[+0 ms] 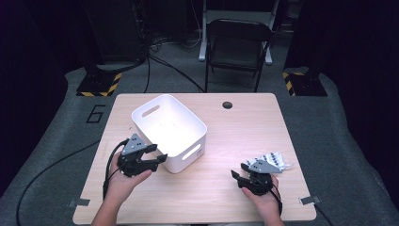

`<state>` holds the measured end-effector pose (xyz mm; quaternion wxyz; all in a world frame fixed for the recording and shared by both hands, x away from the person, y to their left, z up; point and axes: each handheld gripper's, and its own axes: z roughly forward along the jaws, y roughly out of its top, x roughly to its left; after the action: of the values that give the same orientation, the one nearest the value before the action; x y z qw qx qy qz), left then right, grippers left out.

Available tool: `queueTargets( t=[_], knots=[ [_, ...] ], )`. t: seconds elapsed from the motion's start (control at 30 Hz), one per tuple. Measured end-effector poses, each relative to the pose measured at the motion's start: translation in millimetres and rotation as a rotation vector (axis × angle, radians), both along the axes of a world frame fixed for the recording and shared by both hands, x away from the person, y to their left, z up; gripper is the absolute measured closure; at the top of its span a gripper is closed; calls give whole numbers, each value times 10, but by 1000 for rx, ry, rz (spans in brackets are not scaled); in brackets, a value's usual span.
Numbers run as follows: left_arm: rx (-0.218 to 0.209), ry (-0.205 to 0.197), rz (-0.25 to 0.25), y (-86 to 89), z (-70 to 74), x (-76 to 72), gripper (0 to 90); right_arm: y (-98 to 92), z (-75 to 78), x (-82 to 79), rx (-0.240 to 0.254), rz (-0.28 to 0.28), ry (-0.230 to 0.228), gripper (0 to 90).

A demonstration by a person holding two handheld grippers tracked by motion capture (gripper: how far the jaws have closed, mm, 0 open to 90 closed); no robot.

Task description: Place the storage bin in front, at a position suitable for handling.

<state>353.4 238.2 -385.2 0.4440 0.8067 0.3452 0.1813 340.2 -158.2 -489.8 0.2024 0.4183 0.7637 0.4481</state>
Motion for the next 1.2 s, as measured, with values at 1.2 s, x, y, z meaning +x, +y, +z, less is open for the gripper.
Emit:
queueTargets(
  t=[1.2],
  knots=[
    [43,56,-36,-444,-194,204,585,-205,12,12,51,-106,-15,435]
  ],
)
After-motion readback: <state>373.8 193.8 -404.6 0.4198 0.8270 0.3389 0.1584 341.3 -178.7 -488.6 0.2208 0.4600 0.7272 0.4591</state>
